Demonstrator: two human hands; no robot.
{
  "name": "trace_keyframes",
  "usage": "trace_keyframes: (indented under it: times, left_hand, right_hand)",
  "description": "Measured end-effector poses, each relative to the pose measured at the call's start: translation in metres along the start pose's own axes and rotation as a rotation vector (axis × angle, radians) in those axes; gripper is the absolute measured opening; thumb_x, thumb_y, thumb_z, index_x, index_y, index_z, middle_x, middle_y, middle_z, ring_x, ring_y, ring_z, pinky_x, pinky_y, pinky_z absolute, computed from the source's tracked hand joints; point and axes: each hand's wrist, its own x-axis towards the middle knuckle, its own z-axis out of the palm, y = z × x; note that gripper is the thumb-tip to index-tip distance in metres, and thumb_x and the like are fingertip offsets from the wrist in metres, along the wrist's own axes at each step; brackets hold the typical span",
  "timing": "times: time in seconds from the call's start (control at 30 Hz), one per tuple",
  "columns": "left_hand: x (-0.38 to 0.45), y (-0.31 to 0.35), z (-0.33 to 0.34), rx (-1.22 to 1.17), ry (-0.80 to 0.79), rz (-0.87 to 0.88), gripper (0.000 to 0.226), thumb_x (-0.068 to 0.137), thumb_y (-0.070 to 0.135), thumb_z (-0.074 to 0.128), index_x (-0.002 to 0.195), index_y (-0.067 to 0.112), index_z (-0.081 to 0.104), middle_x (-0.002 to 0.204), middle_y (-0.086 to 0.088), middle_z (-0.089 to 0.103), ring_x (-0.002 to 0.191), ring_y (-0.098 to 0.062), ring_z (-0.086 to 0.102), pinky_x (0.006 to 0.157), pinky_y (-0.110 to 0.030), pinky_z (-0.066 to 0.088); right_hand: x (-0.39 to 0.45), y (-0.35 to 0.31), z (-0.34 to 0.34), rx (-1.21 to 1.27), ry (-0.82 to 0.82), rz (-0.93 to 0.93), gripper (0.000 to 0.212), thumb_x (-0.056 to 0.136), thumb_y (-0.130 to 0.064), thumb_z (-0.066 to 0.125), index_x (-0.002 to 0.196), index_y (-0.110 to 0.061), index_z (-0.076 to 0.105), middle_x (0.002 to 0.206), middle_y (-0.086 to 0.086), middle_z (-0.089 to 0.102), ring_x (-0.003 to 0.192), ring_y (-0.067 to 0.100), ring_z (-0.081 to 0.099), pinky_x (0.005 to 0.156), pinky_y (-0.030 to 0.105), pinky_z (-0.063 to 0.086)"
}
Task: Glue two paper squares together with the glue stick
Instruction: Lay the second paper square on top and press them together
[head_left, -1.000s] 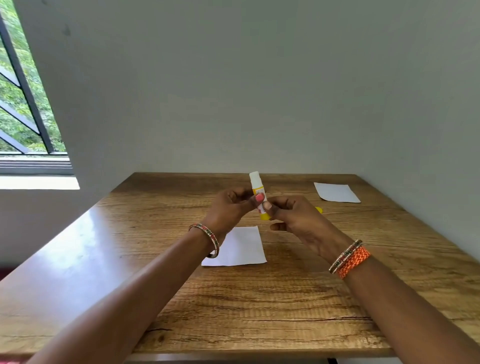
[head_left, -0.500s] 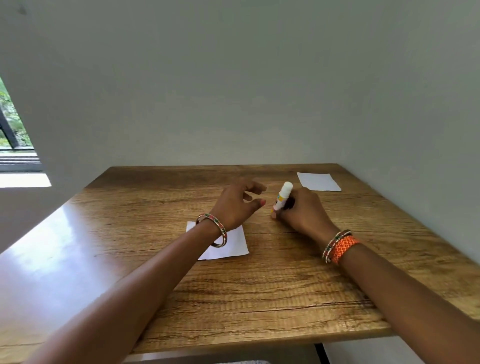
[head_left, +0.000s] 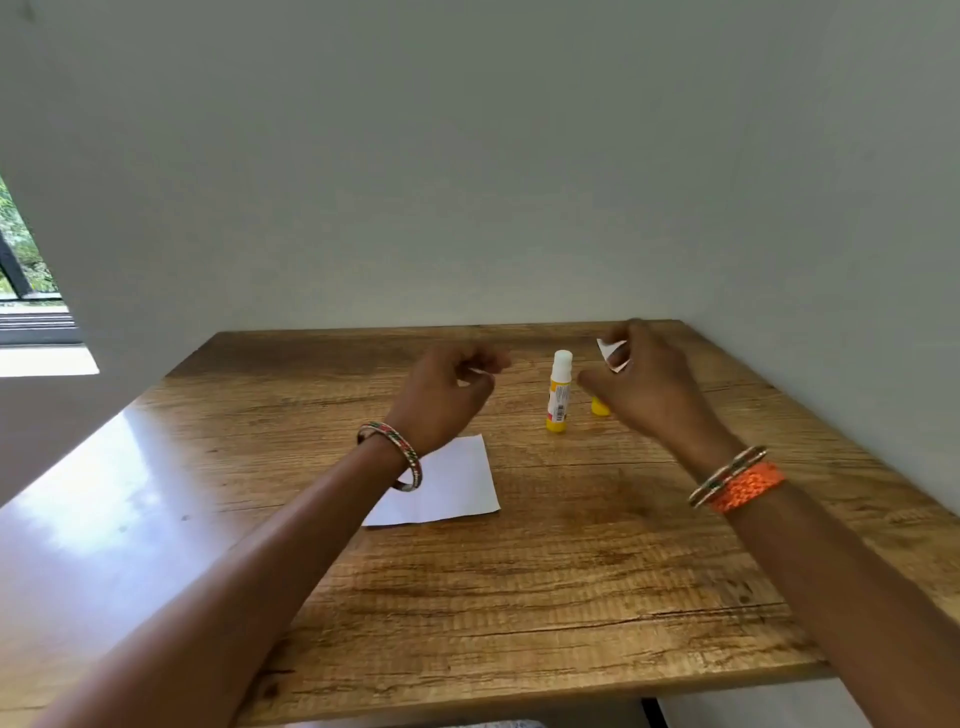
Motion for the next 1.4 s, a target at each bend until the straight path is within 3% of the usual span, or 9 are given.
trace_keyframes:
  times: [0.13, 0.27, 0.37, 0.57, 0.77, 0.93, 1.07, 1.27, 1.4]
  left_hand:
    - [0.012, 0.002, -0.014, 0.007, 0.037, 0.022, 0.02, 0.085, 0.004, 0.052, 0.098, 0.013, 0.064, 0.094, 0.008, 0.065, 0.085, -0.006, 0.059, 0.073, -0.015, 0.047]
    - [0.012, -0.012, -0.016, 0.083, 0.052, 0.025, 0.021, 0.086, 0.004, 0.051, 0.101, 0.012, 0.064, 0.104, 0.002, 0.066, 0.095, -0.012, 0.06, 0.081, -0.029, 0.049]
    - [0.01, -0.026, -0.016, 0.149, 0.026, 0.035, 0.024, 0.085, 0.002, 0.051, 0.099, 0.016, 0.064, 0.103, 0.009, 0.065, 0.098, -0.01, 0.059, 0.082, -0.033, 0.05]
    - [0.011, -0.027, -0.015, 0.161, 0.022, 0.06, 0.023, 0.087, 0.006, 0.05, 0.095, 0.021, 0.065, 0.102, 0.014, 0.064, 0.097, -0.008, 0.059, 0.082, -0.043, 0.051]
    - [0.007, -0.025, -0.016, 0.17, 0.052, 0.041, 0.025, 0.087, 0.005, 0.048, 0.094, 0.022, 0.065, 0.098, 0.014, 0.063, 0.094, -0.007, 0.058, 0.084, -0.042, 0.051]
    - [0.005, -0.02, -0.016, 0.159, 0.067, 0.048, 0.026, 0.087, 0.005, 0.048, 0.091, 0.023, 0.065, 0.097, 0.008, 0.065, 0.091, -0.011, 0.06, 0.082, -0.045, 0.051]
    - [0.002, -0.014, -0.017, 0.156, 0.06, 0.072, 0.024, 0.085, 0.005, 0.051, 0.09, 0.024, 0.064, 0.095, 0.017, 0.064, 0.091, -0.007, 0.06, 0.081, -0.037, 0.051]
    - [0.0, -0.004, -0.024, 0.07, -0.016, 0.136, 0.036, 0.08, 0.015, 0.064, 0.112, 0.028, 0.055, 0.104, 0.013, 0.065, 0.079, -0.003, 0.061, 0.075, -0.024, 0.047]
    - [0.001, 0.02, -0.029, -0.172, 0.009, 0.082, 0.043, 0.08, 0.025, 0.064, 0.121, 0.025, 0.05, 0.106, 0.004, 0.068, 0.08, -0.002, 0.065, 0.078, -0.027, 0.05]
  right_hand:
    - [0.048, 0.025, -0.026, 0.01, 0.135, 0.034, 0.015, 0.078, -0.016, 0.064, 0.092, -0.012, 0.067, 0.094, 0.004, 0.066, 0.082, 0.012, 0.057, 0.064, 0.018, 0.041]
    - [0.078, 0.075, -0.004, -0.185, -0.045, 0.124, 0.034, 0.078, -0.027, 0.07, 0.101, -0.002, 0.066, 0.113, 0.018, 0.064, 0.102, 0.027, 0.058, 0.082, 0.028, 0.042]
    - [0.086, 0.098, 0.015, -0.236, -0.179, 0.208, 0.056, 0.073, -0.053, 0.068, 0.112, -0.014, 0.058, 0.129, 0.013, 0.055, 0.115, 0.028, 0.052, 0.092, 0.034, 0.043]
    - [0.097, 0.107, 0.028, -0.413, -0.104, 0.016, 0.036, 0.078, -0.053, 0.061, 0.092, -0.02, 0.059, 0.11, 0.008, 0.064, 0.1, 0.025, 0.057, 0.069, 0.028, 0.037]
    - [0.091, 0.105, 0.027, -0.466, -0.145, -0.153, 0.029, 0.086, -0.04, 0.058, 0.099, -0.014, 0.059, 0.107, 0.012, 0.063, 0.103, 0.031, 0.053, 0.079, 0.036, 0.043]
    - [0.087, 0.103, 0.021, -0.417, -0.166, -0.198, 0.017, 0.089, -0.027, 0.058, 0.085, -0.01, 0.06, 0.098, 0.016, 0.065, 0.092, 0.031, 0.056, 0.072, 0.035, 0.043]
    - [0.084, 0.097, 0.003, -0.409, 0.099, -0.249, 0.007, 0.089, -0.013, 0.052, 0.085, -0.009, 0.057, 0.082, 0.018, 0.067, 0.068, 0.03, 0.056, 0.058, 0.03, 0.035]
    - [0.071, 0.054, -0.049, -0.02, 0.6, -0.138, 0.015, 0.087, -0.019, 0.057, 0.086, -0.009, 0.068, 0.079, 0.009, 0.071, 0.07, 0.025, 0.066, 0.057, 0.03, 0.046]
    - [0.044, 0.002, -0.073, 0.634, 0.532, -0.124, 0.009, 0.088, -0.01, 0.059, 0.084, -0.008, 0.067, 0.079, 0.001, 0.067, 0.067, 0.011, 0.066, 0.05, 0.026, 0.055]
